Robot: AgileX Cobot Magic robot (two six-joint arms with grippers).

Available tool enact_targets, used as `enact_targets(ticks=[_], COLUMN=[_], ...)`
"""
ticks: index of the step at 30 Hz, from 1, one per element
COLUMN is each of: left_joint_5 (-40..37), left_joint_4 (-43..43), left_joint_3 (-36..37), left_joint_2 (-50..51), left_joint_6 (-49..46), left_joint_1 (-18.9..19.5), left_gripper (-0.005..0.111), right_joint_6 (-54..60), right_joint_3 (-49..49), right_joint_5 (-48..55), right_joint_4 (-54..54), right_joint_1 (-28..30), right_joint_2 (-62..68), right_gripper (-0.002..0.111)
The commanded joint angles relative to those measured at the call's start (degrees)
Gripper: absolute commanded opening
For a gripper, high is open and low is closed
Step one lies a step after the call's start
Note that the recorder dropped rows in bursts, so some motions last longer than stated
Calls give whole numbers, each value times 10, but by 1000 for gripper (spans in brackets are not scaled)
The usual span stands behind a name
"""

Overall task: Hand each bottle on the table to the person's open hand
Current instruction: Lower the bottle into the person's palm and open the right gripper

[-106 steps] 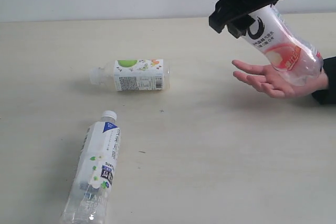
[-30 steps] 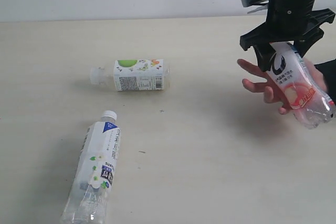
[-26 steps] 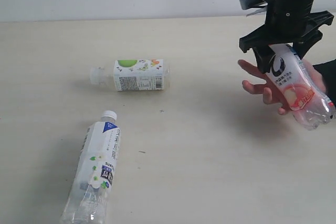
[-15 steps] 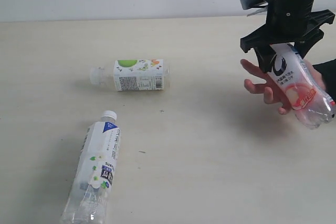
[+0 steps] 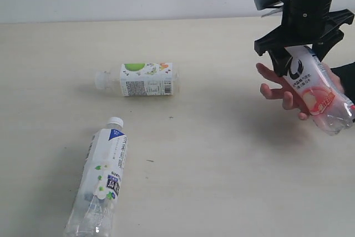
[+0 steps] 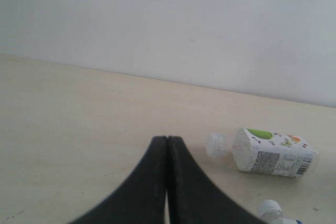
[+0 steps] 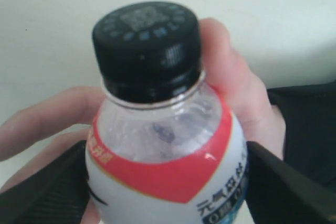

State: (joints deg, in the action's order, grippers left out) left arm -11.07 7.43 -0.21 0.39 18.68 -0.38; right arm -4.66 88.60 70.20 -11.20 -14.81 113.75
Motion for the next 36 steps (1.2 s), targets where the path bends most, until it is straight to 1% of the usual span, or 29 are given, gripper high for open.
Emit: enact_targets(ticks=[1, 9, 12, 22, 29, 33, 35, 36], left_joint_5=[1, 1, 1, 1, 1, 1, 1, 1], left_joint_4=[-3, -3, -3, -3, -3, -3, -3, -3], left_joint_3=[2, 2, 2, 2, 2, 2, 2, 2], left_joint_2=[-4, -4, -4, -4, -4, -4, -4, -4], left_joint_6=[0, 0, 0, 0, 0, 0, 0, 0], left_joint_1=[-3, -3, -3, -3, -3, -3, -3, -3], left_gripper=[0, 0, 0, 0, 0, 0, 0, 0], right_joint_6=[1, 6, 6, 6, 26, 59, 60, 60], right_joint_3=[-2, -2, -2, -2, -2, -2, -2, -2], right_joint_5=[-2, -2, -2, -2, -2, -2, -2, -2], right_joint_4=[-13, -19, -25, -25, -24, 4, 12, 24], right_joint_1=[2, 2, 2, 2, 2, 2, 2, 2], right_joint_2=[0, 0, 0, -17, -73, -115, -141, -157], right_gripper=[78, 93, 96, 96, 96, 96, 92, 86])
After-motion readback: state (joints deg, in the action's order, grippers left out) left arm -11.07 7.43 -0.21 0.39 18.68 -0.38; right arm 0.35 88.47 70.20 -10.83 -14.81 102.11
